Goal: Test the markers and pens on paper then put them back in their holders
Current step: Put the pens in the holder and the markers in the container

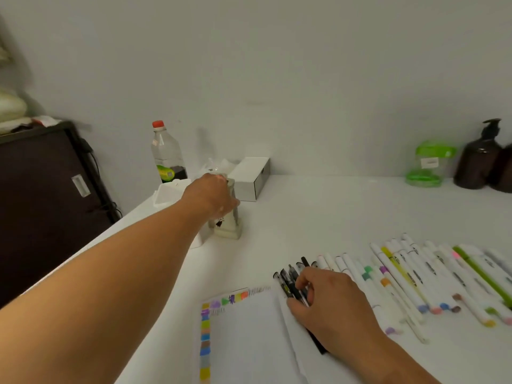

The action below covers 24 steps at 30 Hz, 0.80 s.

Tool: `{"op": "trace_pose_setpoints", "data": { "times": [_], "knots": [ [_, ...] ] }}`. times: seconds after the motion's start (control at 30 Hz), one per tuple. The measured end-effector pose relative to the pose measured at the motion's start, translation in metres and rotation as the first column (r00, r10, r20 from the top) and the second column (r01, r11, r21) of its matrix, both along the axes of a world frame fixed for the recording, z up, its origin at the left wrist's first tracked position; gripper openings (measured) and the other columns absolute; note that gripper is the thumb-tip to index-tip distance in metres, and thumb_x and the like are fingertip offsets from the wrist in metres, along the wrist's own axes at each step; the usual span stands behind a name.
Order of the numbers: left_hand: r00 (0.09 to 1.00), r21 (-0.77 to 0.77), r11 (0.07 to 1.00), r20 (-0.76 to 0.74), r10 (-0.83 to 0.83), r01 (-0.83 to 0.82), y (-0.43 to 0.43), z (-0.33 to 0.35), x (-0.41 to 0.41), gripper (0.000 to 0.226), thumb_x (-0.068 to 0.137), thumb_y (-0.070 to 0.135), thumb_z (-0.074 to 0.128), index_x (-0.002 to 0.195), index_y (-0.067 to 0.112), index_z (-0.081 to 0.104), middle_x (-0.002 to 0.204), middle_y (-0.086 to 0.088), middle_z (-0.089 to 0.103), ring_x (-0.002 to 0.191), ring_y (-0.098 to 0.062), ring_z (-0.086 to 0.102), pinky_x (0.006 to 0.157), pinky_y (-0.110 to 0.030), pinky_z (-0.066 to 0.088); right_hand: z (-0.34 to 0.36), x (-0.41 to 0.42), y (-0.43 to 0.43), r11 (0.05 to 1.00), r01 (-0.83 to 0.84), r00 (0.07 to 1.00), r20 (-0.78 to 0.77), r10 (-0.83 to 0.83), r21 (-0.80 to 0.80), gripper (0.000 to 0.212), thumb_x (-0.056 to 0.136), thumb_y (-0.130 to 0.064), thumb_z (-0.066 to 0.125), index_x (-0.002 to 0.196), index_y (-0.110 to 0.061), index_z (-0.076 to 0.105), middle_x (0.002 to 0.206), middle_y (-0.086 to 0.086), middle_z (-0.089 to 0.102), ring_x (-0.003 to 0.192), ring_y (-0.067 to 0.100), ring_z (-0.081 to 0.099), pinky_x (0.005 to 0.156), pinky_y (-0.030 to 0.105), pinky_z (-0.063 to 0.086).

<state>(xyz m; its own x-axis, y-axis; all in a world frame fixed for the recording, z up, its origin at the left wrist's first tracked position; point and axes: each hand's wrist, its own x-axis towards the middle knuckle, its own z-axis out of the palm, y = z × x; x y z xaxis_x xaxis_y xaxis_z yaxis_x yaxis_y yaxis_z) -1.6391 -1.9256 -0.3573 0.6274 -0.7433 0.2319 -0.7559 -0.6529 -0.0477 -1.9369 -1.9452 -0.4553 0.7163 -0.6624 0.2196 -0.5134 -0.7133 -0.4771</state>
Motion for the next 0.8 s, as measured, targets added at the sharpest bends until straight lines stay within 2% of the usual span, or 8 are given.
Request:
{"op": "trace_pose_setpoints", "data": {
  "times": [0.17, 0.3, 0.37, 0.43, 0.47, 0.6, 0.7, 0.8],
  "knots": [
    [0.999, -0.033, 0.999, 0.039, -0.017, 0.018, -0.004, -0.006, 0.001, 0.032, 0.09, 0.043, 0.063, 0.102, 0.013, 0.062, 0.096, -0.006, 0.058, 0.081, -0.021, 0.048, 0.068, -0.029, 0.039, -0.001, 0.003, -0.001, 1.0, -0.011, 1.0, 0.008, 0.011, 0.009, 0.018, 0.084, -0.052, 0.064, 0.092, -0.037, 0.058, 0.074, -0.018, 0.054, 0.073, 0.0, 0.052, 0.059, 0.015, 0.037],
    [0.99, -0.072, 0.988, 0.037, -0.135, 0.137, 0.008, 0.006, -0.018, 0.024, 0.089, 0.038, 0.067, 0.095, 0.016, 0.065, 0.087, -0.002, 0.058, 0.082, -0.022, 0.057, 0.067, -0.03, 0.044, -0.002, 0.002, 0.0, 1.0, -0.019, 1.0, 0.01, 0.019, 0.014, 0.02, 0.082, -0.054, 0.064, 0.092, -0.037, 0.059, 0.074, -0.017, 0.055, 0.073, 0.001, 0.054, 0.061, 0.017, 0.041],
    [0.977, -0.111, 0.971, 0.047, -0.206, 0.21, 0.02, 0.014, -0.034, 0.02, 0.086, 0.04, 0.071, 0.084, 0.022, 0.061, 0.084, 0.0, 0.061, 0.07, -0.015, 0.053, 0.06, -0.027, 0.042, 0.0, -0.001, 0.0, 0.999, -0.003, 0.999, 0.042, 0.002, 0.037, 0.02, 0.079, -0.053, 0.067, 0.086, -0.036, 0.059, 0.068, -0.015, 0.057, 0.07, 0.001, 0.056, 0.058, 0.018, 0.043],
    [0.958, -0.163, 0.944, 0.033, -0.286, 0.288, 0.039, 0.02, -0.056, 0.032, 0.083, 0.042, 0.075, 0.069, 0.029, 0.049, 0.074, 0.008, 0.052, 0.061, -0.004, 0.043, 0.051, -0.021, 0.03, 0.003, -0.005, -0.003, 0.998, 0.027, 0.997, 0.071, -0.031, 0.063, 0.022, 0.077, -0.053, 0.071, 0.08, -0.036, 0.058, 0.064, -0.013, 0.058, 0.065, 0.002, 0.057, 0.053, 0.018, 0.04],
    [0.947, -0.179, 0.93, 0.03, -0.319, 0.32, 0.051, 0.022, -0.068, 0.036, 0.082, 0.044, 0.076, 0.068, 0.03, 0.046, 0.072, 0.012, 0.048, 0.061, -0.002, 0.041, 0.05, -0.019, 0.028, 0.004, -0.008, -0.005, 0.997, 0.043, 0.996, 0.074, -0.048, 0.067, 0.022, 0.077, -0.053, 0.073, 0.078, -0.036, 0.058, 0.064, -0.013, 0.059, 0.063, 0.002, 0.057, 0.052, 0.017, 0.04],
    [0.919, -0.19, 0.9, 0.027, -0.394, 0.392, 0.099, 0.02, -0.114, 0.034, 0.081, 0.056, 0.071, 0.078, 0.029, 0.051, 0.076, 0.01, 0.052, 0.063, -0.001, 0.044, 0.053, -0.019, 0.032, 0.007, -0.013, -0.011, 0.992, 0.106, 0.99, 0.086, -0.112, 0.071, 0.022, 0.076, -0.049, 0.076, 0.077, -0.035, 0.058, 0.065, -0.011, 0.061, 0.063, 0.003, 0.059, 0.053, 0.022, 0.045],
    [0.918, -0.159, 0.905, 0.018, -0.397, 0.395, 0.13, 0.013, -0.138, 0.035, 0.082, 0.061, 0.066, 0.078, 0.028, 0.053, 0.077, 0.012, 0.051, 0.064, -0.003, 0.046, 0.054, -0.021, 0.034, 0.008, -0.014, -0.013, 0.989, 0.136, 0.985, 0.095, -0.141, 0.05, 0.019, 0.079, -0.045, 0.074, 0.077, -0.035, 0.057, 0.065, -0.012, 0.063, 0.063, 0.002, 0.059, 0.053, 0.025, 0.047],
    [0.924, -0.125, 0.915, 0.04, -0.382, 0.383, 0.151, 0.002, -0.147, 0.036, 0.083, 0.065, 0.062, 0.082, 0.029, 0.056, 0.075, 0.014, 0.046, 0.063, -0.004, 0.046, 0.052, -0.018, 0.028, 0.011, -0.017, -0.019, 0.985, 0.168, 0.981, 0.091, -0.17, 0.035, 0.014, 0.082, -0.036, 0.07, 0.079, -0.038, 0.057, 0.064, -0.013, 0.065, 0.061, -0.001, 0.058, 0.049, 0.022, 0.04]
  ]
}}
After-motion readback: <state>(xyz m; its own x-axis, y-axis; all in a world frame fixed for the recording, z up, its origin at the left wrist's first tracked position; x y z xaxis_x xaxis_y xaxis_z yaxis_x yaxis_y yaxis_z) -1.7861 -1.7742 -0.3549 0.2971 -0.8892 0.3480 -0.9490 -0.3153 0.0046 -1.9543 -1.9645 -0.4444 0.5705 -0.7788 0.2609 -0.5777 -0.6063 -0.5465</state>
